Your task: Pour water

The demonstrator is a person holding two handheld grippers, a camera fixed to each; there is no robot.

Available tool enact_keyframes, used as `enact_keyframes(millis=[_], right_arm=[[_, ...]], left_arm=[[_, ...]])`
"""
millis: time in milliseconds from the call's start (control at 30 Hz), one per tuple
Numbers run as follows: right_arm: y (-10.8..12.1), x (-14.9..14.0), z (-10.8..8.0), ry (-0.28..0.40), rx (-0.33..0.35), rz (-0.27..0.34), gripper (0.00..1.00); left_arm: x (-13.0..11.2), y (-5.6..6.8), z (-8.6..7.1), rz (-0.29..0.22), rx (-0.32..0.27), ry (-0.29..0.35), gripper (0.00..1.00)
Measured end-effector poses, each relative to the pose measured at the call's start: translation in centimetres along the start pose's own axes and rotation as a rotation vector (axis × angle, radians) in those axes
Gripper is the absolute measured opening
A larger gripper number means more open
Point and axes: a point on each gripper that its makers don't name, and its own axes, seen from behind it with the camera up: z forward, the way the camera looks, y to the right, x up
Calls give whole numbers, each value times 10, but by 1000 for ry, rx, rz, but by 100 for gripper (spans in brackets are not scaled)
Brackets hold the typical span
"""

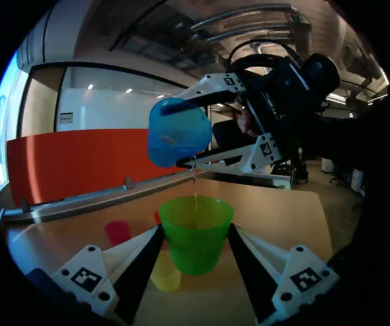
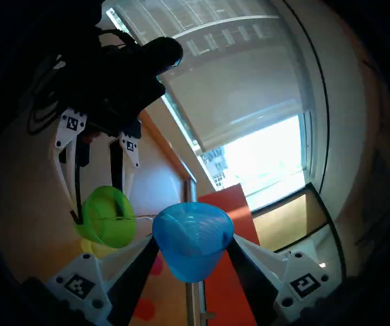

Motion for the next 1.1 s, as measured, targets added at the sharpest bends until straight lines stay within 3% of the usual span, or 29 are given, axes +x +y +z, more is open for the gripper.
enact_keyframes(millis=[1100], right_arm=[[7, 1, -2, -3, -17, -47, 88]], left_arm=[[5, 2, -1, 12, -2, 9, 83]])
